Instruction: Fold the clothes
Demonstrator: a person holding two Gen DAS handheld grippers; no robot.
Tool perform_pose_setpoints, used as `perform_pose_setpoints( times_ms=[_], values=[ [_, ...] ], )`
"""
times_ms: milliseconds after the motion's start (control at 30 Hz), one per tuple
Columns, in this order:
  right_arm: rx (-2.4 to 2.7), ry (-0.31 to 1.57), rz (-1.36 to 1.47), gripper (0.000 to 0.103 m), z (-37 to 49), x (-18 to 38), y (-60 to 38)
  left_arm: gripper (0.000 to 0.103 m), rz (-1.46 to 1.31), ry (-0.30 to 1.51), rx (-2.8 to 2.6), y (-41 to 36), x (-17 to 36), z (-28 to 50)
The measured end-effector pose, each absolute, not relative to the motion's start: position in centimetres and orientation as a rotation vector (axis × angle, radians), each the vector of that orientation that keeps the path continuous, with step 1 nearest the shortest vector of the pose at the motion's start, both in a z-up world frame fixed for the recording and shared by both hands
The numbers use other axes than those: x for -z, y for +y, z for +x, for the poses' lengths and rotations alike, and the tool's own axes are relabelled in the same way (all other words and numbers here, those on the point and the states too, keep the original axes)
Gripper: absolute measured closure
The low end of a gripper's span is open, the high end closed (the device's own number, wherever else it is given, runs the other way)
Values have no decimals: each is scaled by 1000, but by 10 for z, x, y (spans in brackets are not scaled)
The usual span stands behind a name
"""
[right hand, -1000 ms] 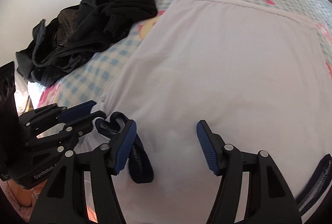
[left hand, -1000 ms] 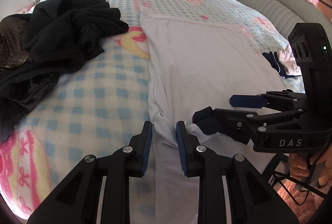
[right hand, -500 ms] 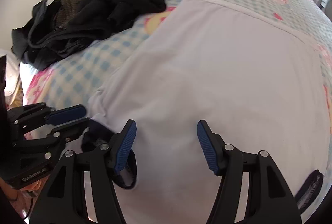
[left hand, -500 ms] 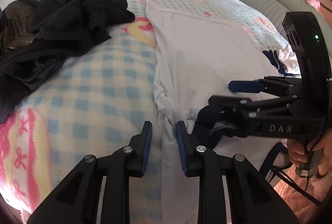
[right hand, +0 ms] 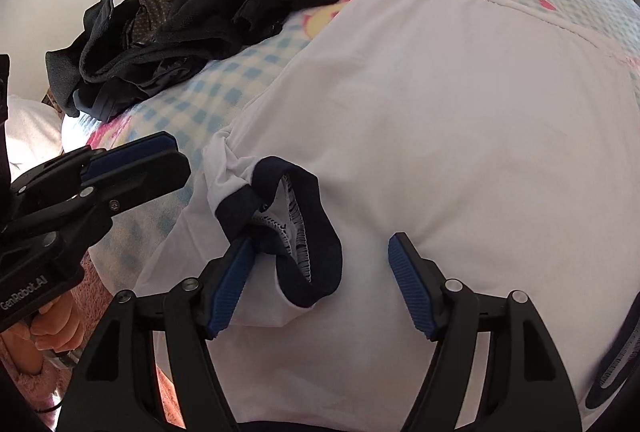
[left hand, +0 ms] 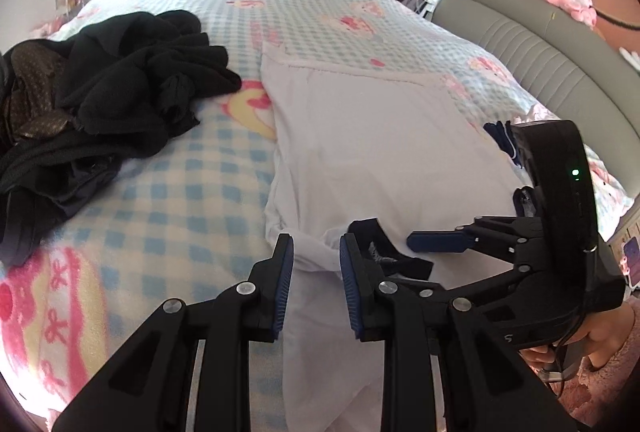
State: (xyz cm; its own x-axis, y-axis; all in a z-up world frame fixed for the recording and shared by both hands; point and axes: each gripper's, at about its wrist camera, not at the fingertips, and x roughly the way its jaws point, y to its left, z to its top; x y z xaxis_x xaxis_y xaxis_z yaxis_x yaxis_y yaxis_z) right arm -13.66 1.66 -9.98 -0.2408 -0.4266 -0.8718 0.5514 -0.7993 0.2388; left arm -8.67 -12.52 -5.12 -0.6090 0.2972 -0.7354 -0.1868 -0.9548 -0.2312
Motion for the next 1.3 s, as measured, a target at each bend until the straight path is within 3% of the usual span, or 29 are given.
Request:
perform_pose_setpoints(
  times_ms=[433, 467, 500, 567, 900, 1000, 1067, 1133, 1233, 1300],
  values=[
    [2126, 216, 1390, 33, -127, 94, 26, 77, -1441, -161, -2363, -101, 87, -122],
    [2134, 220, 1388, 33, -127, 94, 27, 80, -1452, -133, -2373, -98, 88, -123],
    [2136, 215, 1392, 33, -127, 95, 28, 92, -1461, -103, -2389, -96, 88, -123],
    [2123, 173, 1416, 33, -130, 100, 32, 96, -1465, -66, -2413, -93, 87, -125],
    [2122, 75, 1421, 33, -130, 107, 39, 97, -1362, -279, -2498, -111, 70, -167],
    [2126, 83, 1428, 33, -129, 109, 40, 94, -1383, -405, -2415, -108, 82, -177],
    [2129, 90, 1426, 34, -127, 110, 40, 84, -1347, -513, -2396, -115, 81, -175],
    [2132, 81, 1428, 34, -125, 107, 43, 64, -1263, -641, -2395, -129, 73, -168],
    [2149, 49, 1435, 37, -123, 101, 50, 66, -1156, -739, -2477, -151, 58, -148],
    [2172, 6, 1415, 38, -121, 91, 56, 72, -1135, -658, -2568, -153, 54, -131]
  ],
)
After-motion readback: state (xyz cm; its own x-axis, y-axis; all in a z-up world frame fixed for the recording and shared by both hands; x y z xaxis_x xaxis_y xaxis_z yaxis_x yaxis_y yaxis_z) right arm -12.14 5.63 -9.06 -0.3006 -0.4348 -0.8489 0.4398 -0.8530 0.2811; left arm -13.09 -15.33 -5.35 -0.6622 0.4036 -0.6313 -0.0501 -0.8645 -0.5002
